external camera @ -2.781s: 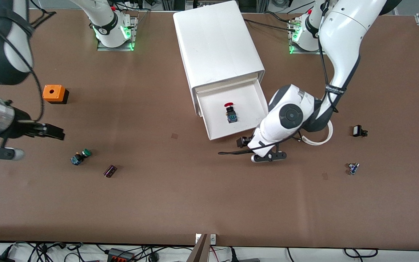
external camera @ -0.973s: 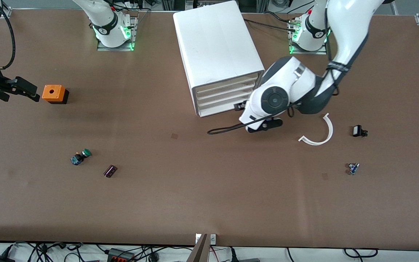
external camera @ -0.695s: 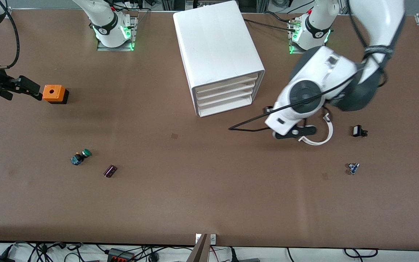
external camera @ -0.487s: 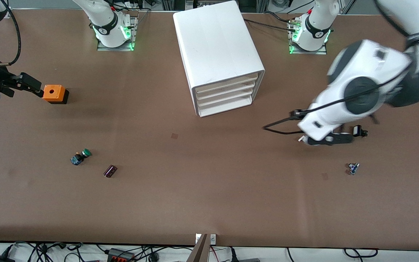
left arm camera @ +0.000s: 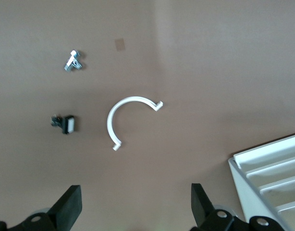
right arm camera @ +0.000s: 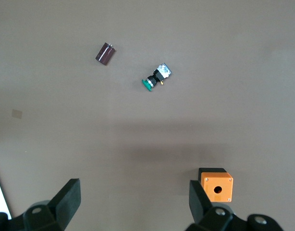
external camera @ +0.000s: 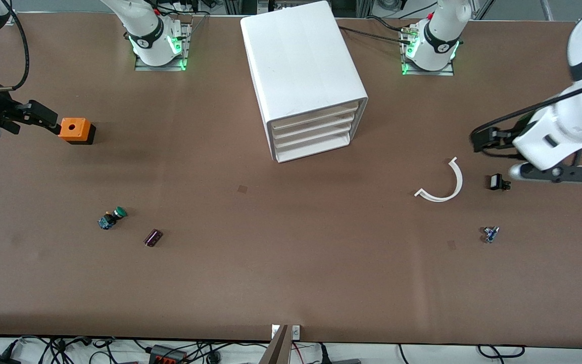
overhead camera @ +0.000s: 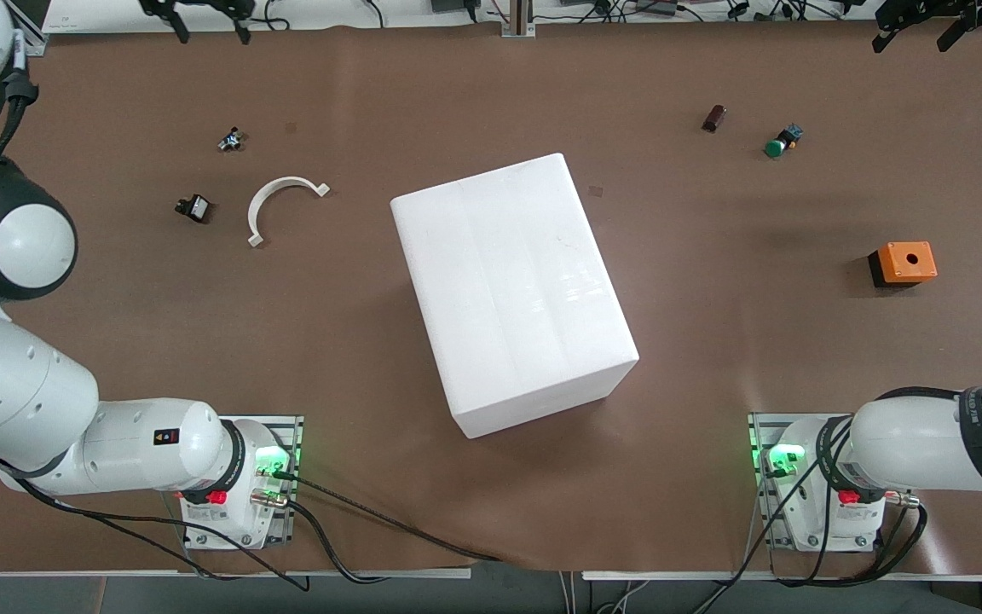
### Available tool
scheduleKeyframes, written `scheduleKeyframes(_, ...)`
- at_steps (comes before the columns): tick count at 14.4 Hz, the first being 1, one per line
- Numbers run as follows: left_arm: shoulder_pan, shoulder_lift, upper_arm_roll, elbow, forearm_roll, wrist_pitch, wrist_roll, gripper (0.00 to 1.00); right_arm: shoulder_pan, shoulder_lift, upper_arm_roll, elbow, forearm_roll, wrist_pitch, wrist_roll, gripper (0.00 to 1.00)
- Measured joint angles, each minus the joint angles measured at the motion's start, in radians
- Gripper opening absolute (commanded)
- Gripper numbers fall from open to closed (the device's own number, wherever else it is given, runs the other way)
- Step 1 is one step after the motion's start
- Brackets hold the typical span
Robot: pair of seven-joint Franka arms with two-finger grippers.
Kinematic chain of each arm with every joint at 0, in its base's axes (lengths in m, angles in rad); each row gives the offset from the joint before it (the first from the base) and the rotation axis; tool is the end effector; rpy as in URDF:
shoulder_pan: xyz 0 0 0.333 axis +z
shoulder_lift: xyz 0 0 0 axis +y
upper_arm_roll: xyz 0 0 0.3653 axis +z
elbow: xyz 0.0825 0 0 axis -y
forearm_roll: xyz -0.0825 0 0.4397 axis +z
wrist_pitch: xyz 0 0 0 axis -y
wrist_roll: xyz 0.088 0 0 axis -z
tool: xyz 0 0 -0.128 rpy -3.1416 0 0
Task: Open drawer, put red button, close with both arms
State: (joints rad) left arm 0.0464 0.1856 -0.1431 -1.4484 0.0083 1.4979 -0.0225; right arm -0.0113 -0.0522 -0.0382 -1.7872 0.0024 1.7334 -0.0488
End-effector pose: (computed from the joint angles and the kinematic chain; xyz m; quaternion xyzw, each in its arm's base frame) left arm 0.6597 -0.0544 0.5937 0.9970 -0.0367 -0.0675 0.0051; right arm 0.5977 -0.0298 0.5835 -1.0000 0.0005 0.0007 0.0022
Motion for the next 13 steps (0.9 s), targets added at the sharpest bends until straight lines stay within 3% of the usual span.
scheduleKeyframes(1, -0.026, -0.043, 0.055, -0.06, -0.012, 0.053, 0.051, 1.0, 0.0, 0.0, 0.0, 0.0, 0.0, -0.007, 0.0, 1.0)
scheduleKeyframes(3, -0.053, -0.11, 0.101, -0.152, -0.023, 0.142, 0.092, 1.0, 0.0, 0.0, 0.0, 0.0, 0.0, -0.022, 0.0, 1.0)
scheduleKeyframes(8, -0.093, -0.218, 0.105, -0.223, -0.023, 0.172, 0.094, 1.0, 0.0, -0.001, 0.0, 0.0, 0.0, -0.039, 0.0, 1.0)
scheduleKeyframes(13, -0.092, -0.218, 0.113, -0.241, -0.023, 0.134, 0.097, 1.0, 0.0, -0.001, 0.0, 0.0, 0.0, -0.025, 0.0, 1.0)
